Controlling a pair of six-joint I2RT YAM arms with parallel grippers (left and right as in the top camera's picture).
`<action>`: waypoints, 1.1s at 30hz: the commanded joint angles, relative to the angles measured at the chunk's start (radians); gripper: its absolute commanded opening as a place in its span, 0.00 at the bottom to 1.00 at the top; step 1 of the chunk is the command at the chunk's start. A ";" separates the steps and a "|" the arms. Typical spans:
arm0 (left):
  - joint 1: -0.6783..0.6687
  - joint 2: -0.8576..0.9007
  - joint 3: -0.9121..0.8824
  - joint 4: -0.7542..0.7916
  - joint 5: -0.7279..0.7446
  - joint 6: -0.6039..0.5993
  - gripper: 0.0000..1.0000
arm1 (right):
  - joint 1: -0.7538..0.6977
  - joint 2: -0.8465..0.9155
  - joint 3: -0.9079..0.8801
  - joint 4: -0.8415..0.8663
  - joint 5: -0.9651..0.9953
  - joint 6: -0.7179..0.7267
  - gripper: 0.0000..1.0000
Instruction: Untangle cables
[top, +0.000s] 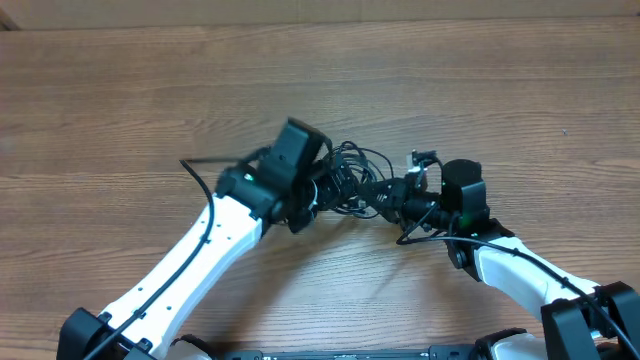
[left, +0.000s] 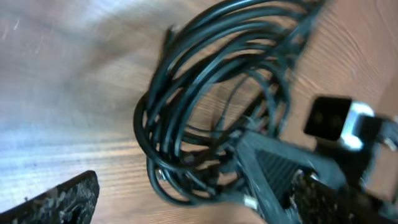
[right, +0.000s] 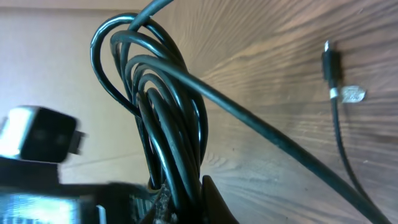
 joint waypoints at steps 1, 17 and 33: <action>-0.024 -0.018 -0.059 0.003 -0.116 -0.298 0.98 | 0.018 -0.018 -0.002 0.012 0.006 0.012 0.04; 0.010 -0.014 -0.199 0.232 -0.242 -0.026 0.04 | 0.017 -0.018 -0.002 0.008 -0.040 -0.057 0.36; 0.422 -0.091 -0.121 0.089 0.471 1.121 0.05 | -0.218 -0.018 -0.002 -0.027 -0.312 -0.519 1.00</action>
